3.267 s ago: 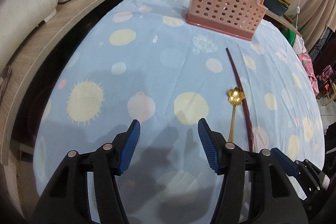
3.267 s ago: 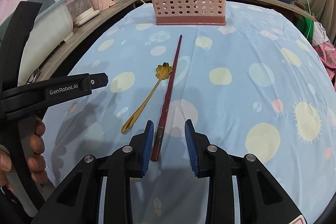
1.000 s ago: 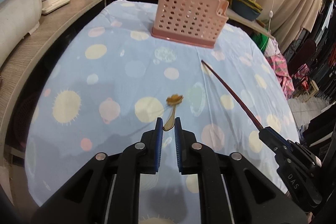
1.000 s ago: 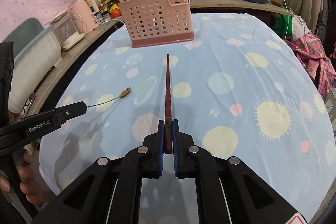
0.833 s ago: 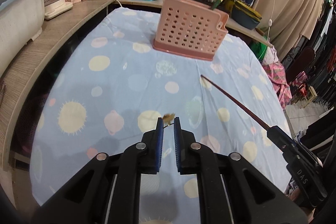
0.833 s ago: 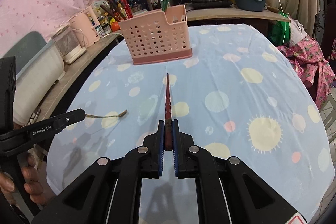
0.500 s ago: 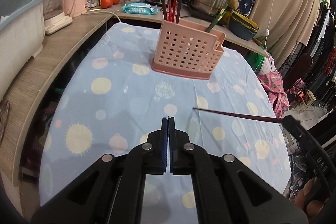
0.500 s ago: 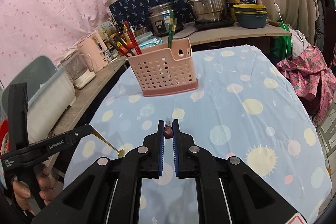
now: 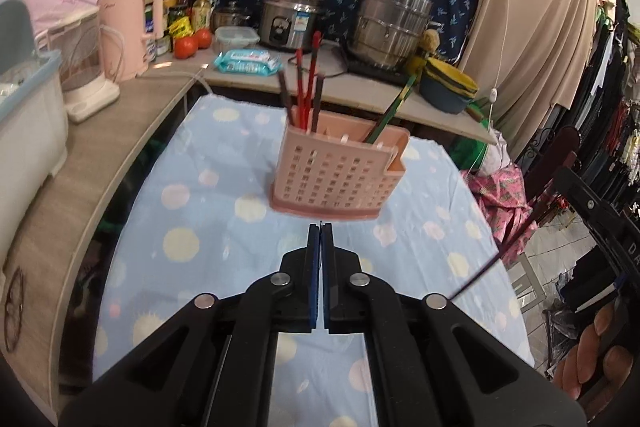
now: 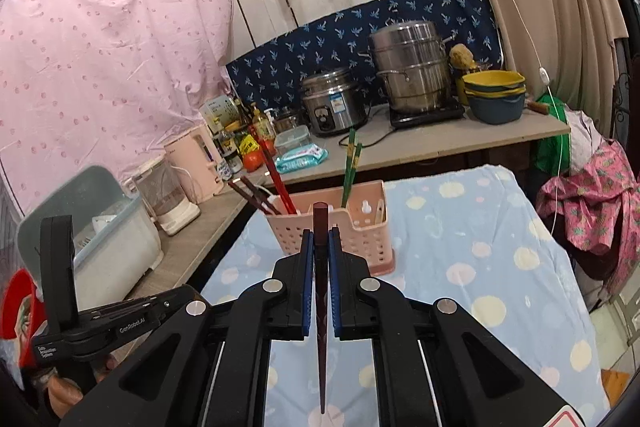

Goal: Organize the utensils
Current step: 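Carry the chopstick and gold spoon over the pink basket with both grippers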

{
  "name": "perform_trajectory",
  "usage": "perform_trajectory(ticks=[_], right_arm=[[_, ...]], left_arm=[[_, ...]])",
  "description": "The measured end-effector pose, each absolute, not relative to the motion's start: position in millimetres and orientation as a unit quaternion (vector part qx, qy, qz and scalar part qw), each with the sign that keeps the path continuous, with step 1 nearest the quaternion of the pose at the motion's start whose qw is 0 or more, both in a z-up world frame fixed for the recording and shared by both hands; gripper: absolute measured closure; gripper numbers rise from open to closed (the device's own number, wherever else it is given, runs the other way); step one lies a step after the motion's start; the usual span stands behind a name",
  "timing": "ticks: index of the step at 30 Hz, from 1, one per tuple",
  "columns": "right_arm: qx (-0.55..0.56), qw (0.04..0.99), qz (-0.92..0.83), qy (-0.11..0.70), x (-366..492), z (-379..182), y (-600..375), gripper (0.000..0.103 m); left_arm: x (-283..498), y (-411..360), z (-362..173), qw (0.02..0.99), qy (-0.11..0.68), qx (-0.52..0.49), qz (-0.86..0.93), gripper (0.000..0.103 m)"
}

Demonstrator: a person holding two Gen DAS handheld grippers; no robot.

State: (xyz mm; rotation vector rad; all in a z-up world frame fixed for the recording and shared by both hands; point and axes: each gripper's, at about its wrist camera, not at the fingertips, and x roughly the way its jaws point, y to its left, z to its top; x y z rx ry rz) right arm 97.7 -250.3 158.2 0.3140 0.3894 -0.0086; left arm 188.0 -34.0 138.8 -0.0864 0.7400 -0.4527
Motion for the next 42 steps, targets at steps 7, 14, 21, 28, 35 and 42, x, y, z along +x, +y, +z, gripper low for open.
perform_trajectory(ticks=[7, 14, 21, 28, 35, 42], right_arm=[[0.147, 0.980, -0.015, 0.134, 137, 203, -261, 0.096], [0.152, 0.983, -0.023, 0.098, 183, 232, -272, 0.096], [0.145, 0.986, -0.027, 0.083, 226, 246, -273, 0.096], [0.138, 0.984, -0.031, 0.112, 266, 226, -274, 0.096], [0.140, 0.978, -0.030, 0.154, 289, 190, -275, 0.096], [0.145, 0.971, -0.028, 0.186, 300, 161, -275, 0.096]], left_arm=[[227, -57, 187, 0.913, 0.320, -0.059, -0.246, 0.102], [268, -75, 217, 0.920, 0.294, -0.071, -0.250, 0.102], [306, -93, 215, 0.926, 0.293, -0.050, -0.231, 0.102], [334, -102, 187, 0.918, 0.322, -0.046, -0.225, 0.102], [348, -106, 165, 0.913, 0.341, -0.043, -0.221, 0.102], [353, -110, 155, 0.912, 0.347, -0.036, -0.216, 0.102]])
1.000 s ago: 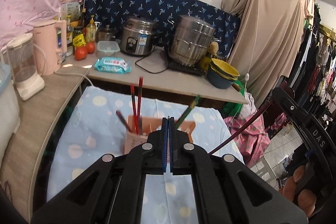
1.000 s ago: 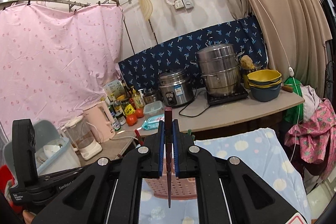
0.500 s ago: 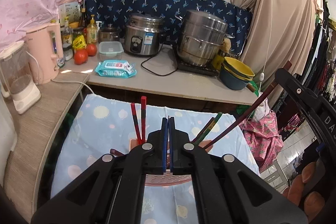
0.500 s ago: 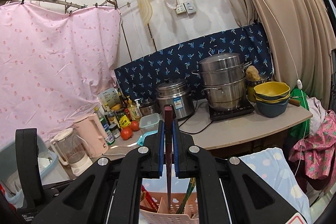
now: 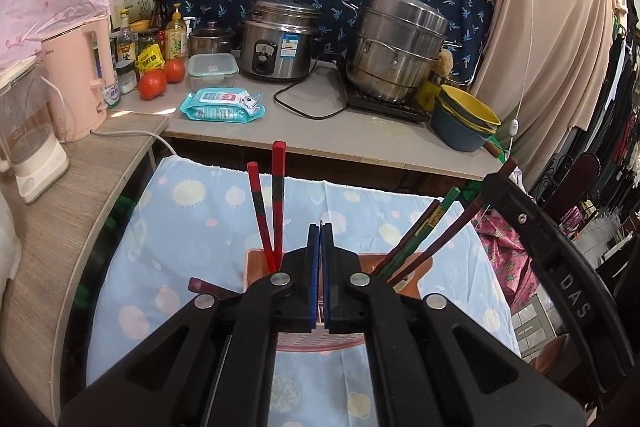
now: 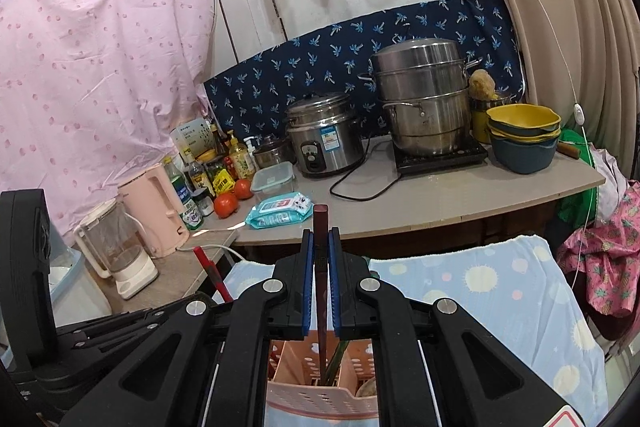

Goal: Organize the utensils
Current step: 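Carry the chopstick and gold spoon over the pink basket with both grippers, then lower both items into the pink basket and open both grippers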

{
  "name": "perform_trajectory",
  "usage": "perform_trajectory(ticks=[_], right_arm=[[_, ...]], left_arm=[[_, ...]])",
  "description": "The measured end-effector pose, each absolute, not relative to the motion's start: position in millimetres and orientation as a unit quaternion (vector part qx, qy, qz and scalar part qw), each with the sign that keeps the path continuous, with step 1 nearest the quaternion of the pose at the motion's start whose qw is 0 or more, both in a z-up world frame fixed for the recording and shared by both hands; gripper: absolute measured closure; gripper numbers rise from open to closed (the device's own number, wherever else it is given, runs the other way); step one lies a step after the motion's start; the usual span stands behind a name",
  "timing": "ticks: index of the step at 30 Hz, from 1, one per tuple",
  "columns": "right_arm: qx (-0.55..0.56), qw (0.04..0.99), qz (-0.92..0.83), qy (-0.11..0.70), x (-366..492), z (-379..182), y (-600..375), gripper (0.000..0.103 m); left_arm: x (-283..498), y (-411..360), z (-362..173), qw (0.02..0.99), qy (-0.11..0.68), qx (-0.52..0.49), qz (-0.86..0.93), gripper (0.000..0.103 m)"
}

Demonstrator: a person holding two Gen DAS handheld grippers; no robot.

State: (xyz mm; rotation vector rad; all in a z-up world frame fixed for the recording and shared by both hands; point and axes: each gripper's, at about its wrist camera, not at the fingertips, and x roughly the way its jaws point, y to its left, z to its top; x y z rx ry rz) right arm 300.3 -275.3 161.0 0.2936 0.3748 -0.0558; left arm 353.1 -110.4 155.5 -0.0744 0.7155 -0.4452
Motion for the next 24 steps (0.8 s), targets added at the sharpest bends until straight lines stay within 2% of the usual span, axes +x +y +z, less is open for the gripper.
perform_trajectory(ticks=[24], right_arm=[[0.143, 0.963, -0.027, 0.226, 309, 130, -272, 0.096]], left_arm=[[353, -114, 156, 0.916, 0.339, -0.029, -0.212, 0.102]])
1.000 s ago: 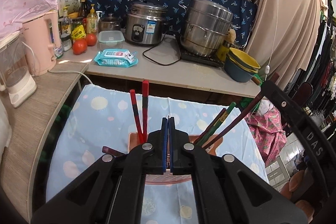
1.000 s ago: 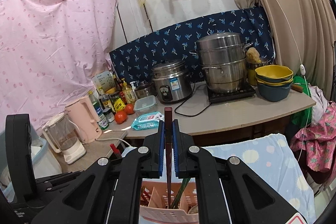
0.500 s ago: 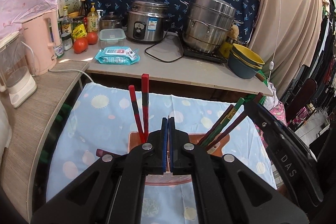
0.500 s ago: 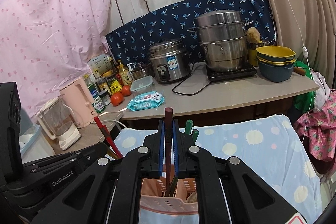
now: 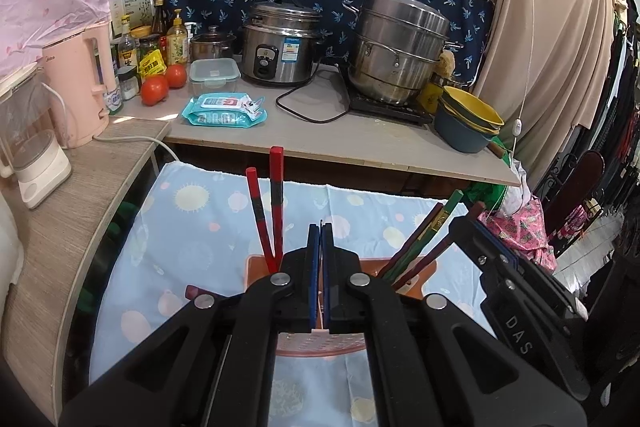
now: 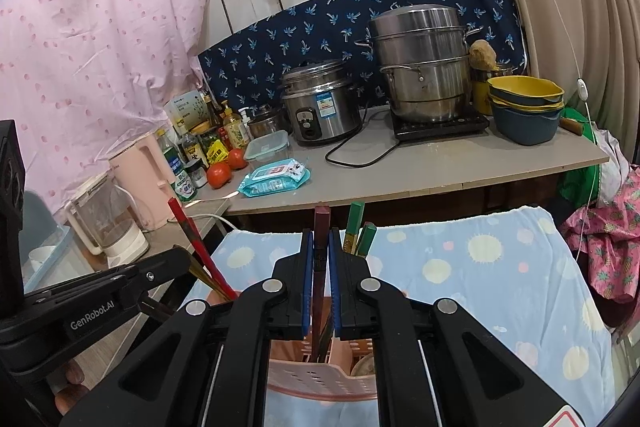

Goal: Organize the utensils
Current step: 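Lower both items into the pink basket and open both grippers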

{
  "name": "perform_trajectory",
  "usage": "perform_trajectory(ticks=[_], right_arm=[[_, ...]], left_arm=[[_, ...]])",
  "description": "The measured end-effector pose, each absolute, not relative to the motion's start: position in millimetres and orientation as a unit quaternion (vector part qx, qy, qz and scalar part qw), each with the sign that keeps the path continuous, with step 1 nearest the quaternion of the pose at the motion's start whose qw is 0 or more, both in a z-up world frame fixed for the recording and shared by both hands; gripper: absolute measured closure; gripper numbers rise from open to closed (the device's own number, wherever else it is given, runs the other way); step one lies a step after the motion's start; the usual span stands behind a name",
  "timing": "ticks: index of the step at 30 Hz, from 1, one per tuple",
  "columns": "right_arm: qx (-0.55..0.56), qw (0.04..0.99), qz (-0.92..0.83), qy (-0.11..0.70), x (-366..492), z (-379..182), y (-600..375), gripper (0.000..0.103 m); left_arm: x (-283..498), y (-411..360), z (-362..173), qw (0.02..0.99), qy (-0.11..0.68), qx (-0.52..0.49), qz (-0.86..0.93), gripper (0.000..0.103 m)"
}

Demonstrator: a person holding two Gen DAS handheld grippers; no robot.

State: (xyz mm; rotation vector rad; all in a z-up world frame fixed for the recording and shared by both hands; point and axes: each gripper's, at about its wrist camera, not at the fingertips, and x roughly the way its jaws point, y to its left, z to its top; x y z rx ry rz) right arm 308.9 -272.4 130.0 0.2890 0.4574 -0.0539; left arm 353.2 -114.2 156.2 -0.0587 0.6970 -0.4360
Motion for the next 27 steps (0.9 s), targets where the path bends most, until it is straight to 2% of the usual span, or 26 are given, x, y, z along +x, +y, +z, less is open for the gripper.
perform_trajectory(ticks=[16, 18, 22, 25, 27], right_arm=[[0.141, 0.962, -0.028, 0.232, 307, 124, -272, 0.094], [0.142, 0.962, -0.030, 0.230, 306, 123, -272, 0.094], [0.148, 0.962, -0.034, 0.229, 303, 121, -277, 0.087], [0.149, 0.963, -0.036, 0.223, 298, 122, -280, 0.079], [0.149, 0.963, -0.037, 0.222, 296, 124, -281, 0.077]], left_arm=[[359, -118, 149, 0.914, 0.346, -0.032, -0.209, 0.102], [358, -118, 150, 0.915, 0.345, -0.031, -0.206, 0.100], [357, -116, 150, 0.916, 0.345, -0.035, -0.200, 0.082], [354, -115, 151, 0.917, 0.343, -0.034, -0.199, 0.081], [353, -115, 152, 0.918, 0.343, -0.033, -0.198, 0.081]])
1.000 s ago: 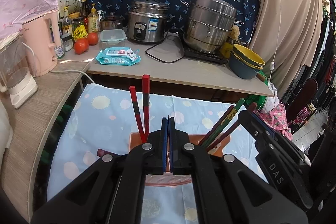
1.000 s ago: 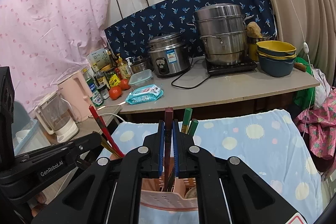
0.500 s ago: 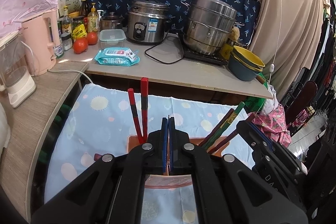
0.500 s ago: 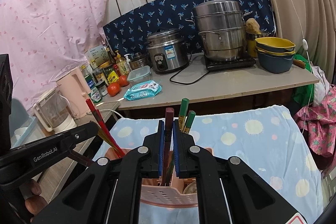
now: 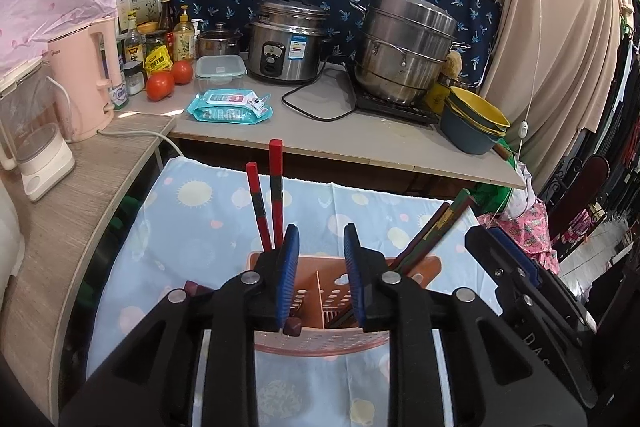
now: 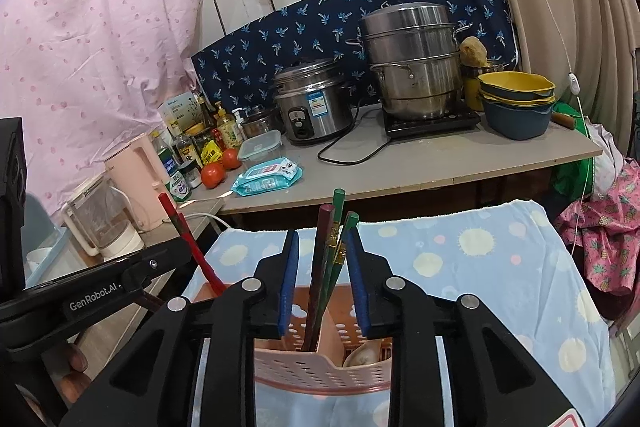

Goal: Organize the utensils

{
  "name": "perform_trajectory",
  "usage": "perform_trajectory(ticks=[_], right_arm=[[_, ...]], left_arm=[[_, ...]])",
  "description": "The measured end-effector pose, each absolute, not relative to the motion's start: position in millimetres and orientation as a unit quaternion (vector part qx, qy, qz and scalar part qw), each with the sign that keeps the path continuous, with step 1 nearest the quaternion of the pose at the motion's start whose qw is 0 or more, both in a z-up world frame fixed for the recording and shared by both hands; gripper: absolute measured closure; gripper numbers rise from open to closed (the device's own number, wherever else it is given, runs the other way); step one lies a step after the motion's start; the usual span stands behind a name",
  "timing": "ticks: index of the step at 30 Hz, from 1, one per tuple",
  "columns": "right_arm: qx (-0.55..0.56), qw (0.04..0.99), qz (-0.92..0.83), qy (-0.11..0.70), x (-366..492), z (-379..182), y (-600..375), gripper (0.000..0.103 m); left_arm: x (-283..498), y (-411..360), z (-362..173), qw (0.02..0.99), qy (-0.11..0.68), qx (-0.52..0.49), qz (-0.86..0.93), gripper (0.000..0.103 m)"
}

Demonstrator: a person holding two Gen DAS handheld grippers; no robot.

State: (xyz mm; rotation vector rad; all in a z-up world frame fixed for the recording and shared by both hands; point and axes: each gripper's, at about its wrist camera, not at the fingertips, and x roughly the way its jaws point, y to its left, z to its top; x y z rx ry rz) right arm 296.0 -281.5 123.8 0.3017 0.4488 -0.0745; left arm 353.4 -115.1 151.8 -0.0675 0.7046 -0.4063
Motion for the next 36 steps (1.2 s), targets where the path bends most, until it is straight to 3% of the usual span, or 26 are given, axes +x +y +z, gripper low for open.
perform_trajectory(ticks=[6, 13, 19, 22, 32, 36], right_arm=[[0.149, 0.965, -0.040, 0.214, 285, 131, -283, 0.071], [0.150, 0.964, -0.041, 0.214, 261, 135, -282, 0.063], [0.145, 0.963, -0.040, 0.223, 233, 131, -278, 0.054], [0.146, 0.962, -0.044, 0.227, 218, 128, -277, 0.051], [0.128, 0.954, -0.062, 0.264, 176, 110, -260, 0.050], [0.117, 0.950, -0.068, 0.282, 168, 102, -252, 0.050]], left_arm=[[342, -116, 158, 0.922, 0.335, -0.024, -0.193, 0.079], [311, -117, 165, 0.935, 0.314, 0.005, -0.166, 0.048], [283, -115, 161, 0.937, 0.314, 0.027, -0.148, 0.041], [271, -111, 156, 0.938, 0.316, 0.032, -0.141, 0.030], [238, -101, 135, 0.932, 0.337, 0.047, -0.127, 0.030], [229, -94, 126, 0.929, 0.346, 0.047, -0.120, 0.025]])
